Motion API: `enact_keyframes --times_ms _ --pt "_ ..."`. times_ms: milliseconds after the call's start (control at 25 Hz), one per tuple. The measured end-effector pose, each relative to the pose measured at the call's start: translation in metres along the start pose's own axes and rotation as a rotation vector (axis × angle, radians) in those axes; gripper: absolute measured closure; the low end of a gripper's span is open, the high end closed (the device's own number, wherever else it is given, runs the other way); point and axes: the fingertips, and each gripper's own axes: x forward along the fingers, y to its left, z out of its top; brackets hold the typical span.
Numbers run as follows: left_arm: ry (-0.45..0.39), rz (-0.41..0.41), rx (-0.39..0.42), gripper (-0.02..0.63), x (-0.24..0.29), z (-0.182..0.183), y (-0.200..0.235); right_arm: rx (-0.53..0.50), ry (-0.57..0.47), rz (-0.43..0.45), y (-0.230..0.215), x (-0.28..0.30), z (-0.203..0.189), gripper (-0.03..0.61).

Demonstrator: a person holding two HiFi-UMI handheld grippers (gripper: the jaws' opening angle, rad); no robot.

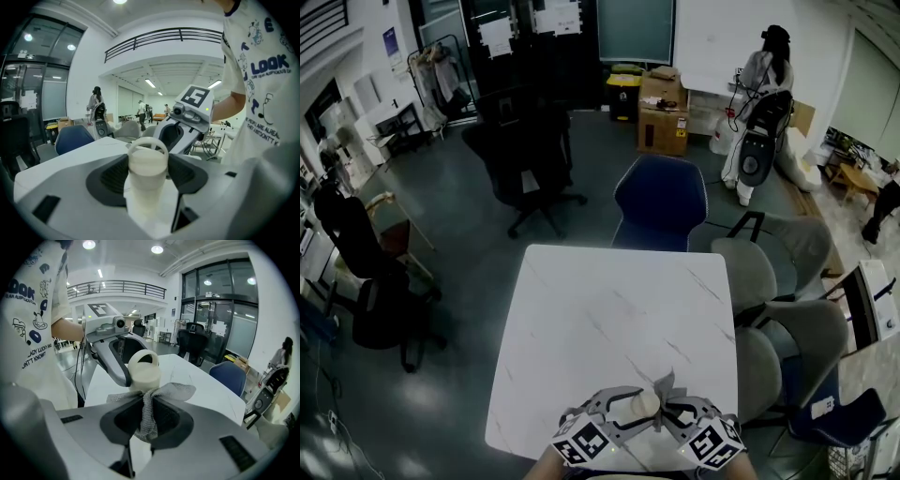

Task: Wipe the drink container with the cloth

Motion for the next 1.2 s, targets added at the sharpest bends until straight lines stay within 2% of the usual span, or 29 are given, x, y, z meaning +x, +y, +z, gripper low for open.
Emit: enact_keyframes --times_ms 720,1200 --pt "0.044 -0.241 0.114 0.354 -0.002 0.0 0.0 -0.076 0.017 0.015 -0.005 -0.002 0.007 0.531" --pt "0.037 -0.263 0.118 0.354 -0.002 0.001 0.0 -0.046 0.058 0.018 -0.012 0.016 -0.01 0.531"
